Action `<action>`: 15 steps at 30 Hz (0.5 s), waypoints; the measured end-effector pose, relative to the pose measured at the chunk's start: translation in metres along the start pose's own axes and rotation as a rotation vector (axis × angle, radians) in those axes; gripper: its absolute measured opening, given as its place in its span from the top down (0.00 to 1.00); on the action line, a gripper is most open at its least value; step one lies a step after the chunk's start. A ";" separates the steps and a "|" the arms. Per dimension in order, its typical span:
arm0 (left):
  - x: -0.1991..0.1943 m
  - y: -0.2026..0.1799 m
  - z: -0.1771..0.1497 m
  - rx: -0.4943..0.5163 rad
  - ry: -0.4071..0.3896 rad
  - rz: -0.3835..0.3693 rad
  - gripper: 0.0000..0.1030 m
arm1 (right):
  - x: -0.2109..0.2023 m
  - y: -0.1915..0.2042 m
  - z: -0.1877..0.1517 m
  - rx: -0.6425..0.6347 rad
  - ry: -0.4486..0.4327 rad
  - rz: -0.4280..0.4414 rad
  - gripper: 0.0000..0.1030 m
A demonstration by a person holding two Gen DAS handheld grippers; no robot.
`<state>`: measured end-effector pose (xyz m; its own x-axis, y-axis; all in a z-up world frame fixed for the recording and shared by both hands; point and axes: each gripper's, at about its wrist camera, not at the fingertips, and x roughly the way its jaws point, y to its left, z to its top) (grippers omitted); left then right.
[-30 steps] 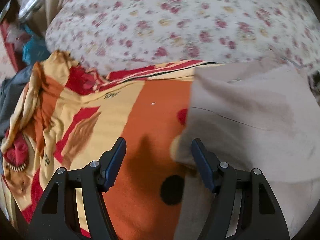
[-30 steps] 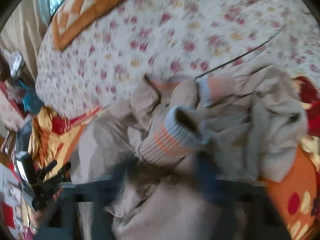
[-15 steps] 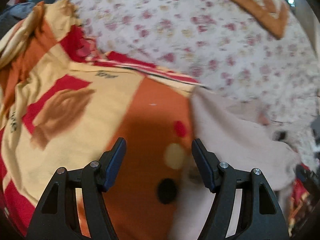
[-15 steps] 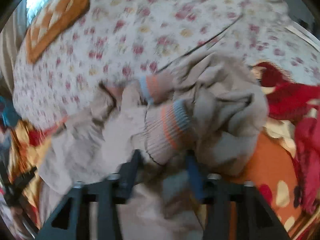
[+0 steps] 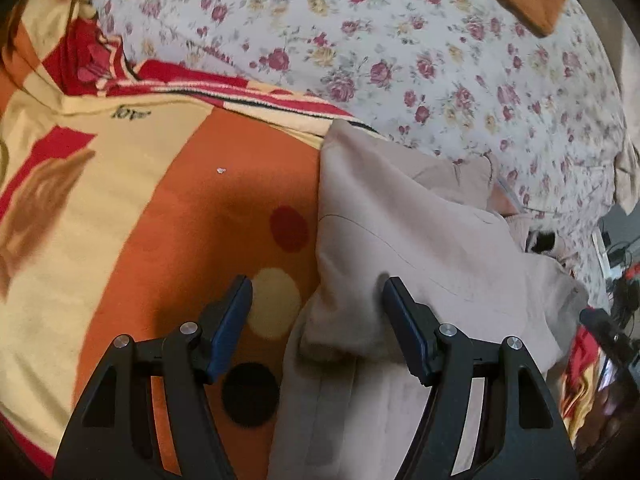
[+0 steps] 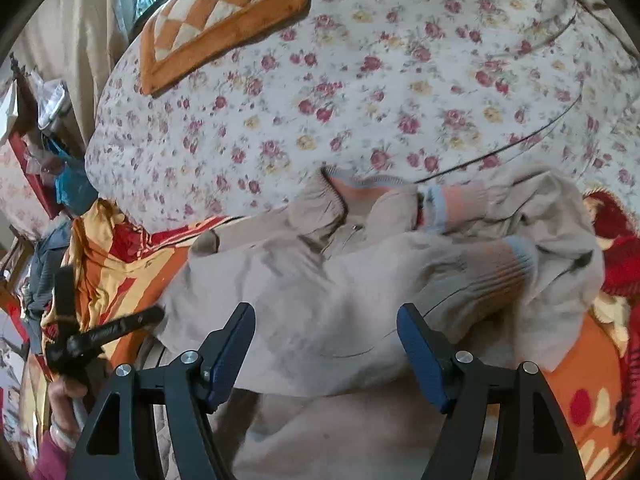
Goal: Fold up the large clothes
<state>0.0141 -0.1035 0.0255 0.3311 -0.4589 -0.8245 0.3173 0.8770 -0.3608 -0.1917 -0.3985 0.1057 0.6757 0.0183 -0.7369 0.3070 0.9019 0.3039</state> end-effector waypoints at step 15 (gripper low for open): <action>0.002 -0.003 -0.003 0.032 -0.018 -0.013 0.89 | 0.068 0.064 0.008 -0.089 0.120 0.086 0.31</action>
<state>0.0117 -0.1067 0.0237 0.3430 -0.4728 -0.8117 0.3493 0.8663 -0.3570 -0.1211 -0.3433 0.0796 0.6106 0.1435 -0.7788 0.1870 0.9295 0.3178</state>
